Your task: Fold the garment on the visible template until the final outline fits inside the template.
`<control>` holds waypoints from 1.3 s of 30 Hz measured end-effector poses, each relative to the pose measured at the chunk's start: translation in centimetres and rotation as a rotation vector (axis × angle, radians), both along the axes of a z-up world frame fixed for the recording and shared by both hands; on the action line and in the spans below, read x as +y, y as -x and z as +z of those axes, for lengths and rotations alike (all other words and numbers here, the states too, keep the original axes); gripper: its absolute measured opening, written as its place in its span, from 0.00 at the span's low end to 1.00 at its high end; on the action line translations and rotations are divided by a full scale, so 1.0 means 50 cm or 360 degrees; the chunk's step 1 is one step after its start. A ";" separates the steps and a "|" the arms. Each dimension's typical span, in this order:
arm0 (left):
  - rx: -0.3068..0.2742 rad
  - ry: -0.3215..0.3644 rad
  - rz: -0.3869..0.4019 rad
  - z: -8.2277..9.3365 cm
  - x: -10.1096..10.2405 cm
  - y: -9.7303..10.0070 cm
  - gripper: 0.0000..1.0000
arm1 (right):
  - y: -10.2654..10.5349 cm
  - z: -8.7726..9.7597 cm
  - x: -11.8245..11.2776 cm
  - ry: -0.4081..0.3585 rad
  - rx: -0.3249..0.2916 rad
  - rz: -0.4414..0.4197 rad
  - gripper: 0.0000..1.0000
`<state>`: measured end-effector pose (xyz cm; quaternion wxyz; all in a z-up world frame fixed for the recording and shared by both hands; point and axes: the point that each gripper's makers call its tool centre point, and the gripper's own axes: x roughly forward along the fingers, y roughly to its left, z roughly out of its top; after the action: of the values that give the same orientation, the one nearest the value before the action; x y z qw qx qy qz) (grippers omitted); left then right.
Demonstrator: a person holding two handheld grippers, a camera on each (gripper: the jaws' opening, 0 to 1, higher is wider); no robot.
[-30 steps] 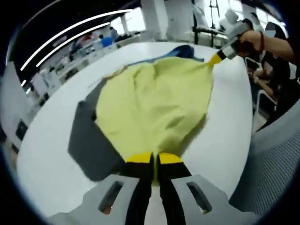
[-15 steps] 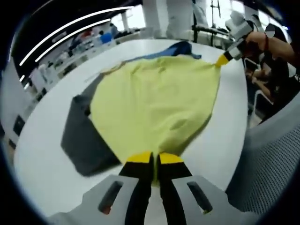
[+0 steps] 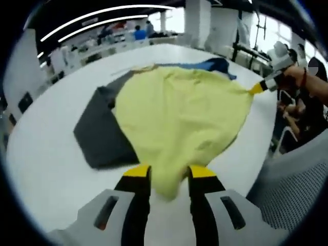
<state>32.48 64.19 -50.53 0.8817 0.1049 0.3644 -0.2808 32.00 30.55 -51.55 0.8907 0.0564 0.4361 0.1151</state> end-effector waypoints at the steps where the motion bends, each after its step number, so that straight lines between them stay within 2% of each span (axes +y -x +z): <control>1: 0.0011 0.0012 0.0022 0.000 0.002 0.001 0.30 | -0.001 0.002 0.002 -0.0024 0.0001 -0.0008 0.06; 2: 0.0027 0.0037 0.0071 0.001 0.006 0.002 0.30 | -0.001 0.003 0.004 -0.0050 0.0005 -0.0019 0.09; 5: 0.0099 0.0106 0.0183 -0.004 0.014 0.009 0.30 | -0.001 -0.001 0.006 -0.0059 0.0008 -0.0025 0.10; 8: 0.0186 0.0102 0.0310 -0.020 0.037 0.016 0.24 | 0.004 -0.013 0.001 -0.0033 0.0035 -0.0043 0.10; 9: 0.0191 0.0099 0.0312 -0.023 0.041 0.016 0.20 | 0.005 -0.015 -0.001 -0.0024 0.0038 -0.0046 0.10; 12: 0.0195 0.0138 0.0358 -0.025 0.043 0.012 0.18 | 0.011 -0.021 -0.006 0.0013 0.0050 -0.0048 0.09; 15: 0.0219 0.0118 0.0361 -0.033 0.041 0.011 0.12 | 0.013 -0.025 -0.007 0.0024 0.0051 -0.0058 0.08; 19: 0.0282 0.0103 0.0405 -0.048 0.041 0.015 0.10 | 0.018 -0.033 -0.003 0.0053 0.0051 -0.0035 0.05; 22: 0.0317 0.0021 0.0402 -0.061 0.046 0.023 0.08 | 0.020 -0.037 -0.003 0.0078 0.0051 -0.0022 0.03; 25: 0.0362 0.0064 0.0427 -0.063 0.038 0.029 0.07 | 0.020 -0.041 -0.003 0.0065 0.0048 -0.0037 0.02; 27: 0.0351 0.0075 0.0434 -0.062 0.038 0.026 0.07 | 0.018 -0.043 -0.003 0.0047 0.0040 -0.0060 0.02; 32: 0.0391 0.0106 0.0462 -0.061 0.040 0.023 0.03 | 0.012 -0.046 -0.001 0.0011 0.0030 -0.0089 0.00; 36: 0.0400 0.0106 0.0442 -0.062 0.037 0.025 0.01 | 0.013 -0.045 -0.001 0.0017 0.0047 -0.0066 0.00; 39: 0.0356 0.0082 0.0407 -0.044 0.048 0.020 0.00 | 0.010 -0.023 -0.009 -0.0030 0.0024 -0.0090 0.00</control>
<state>31.49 66.62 -52.73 0.8665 0.0032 0.4634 -0.1854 31.51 30.09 -52.71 0.8897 0.0779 0.4400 0.0935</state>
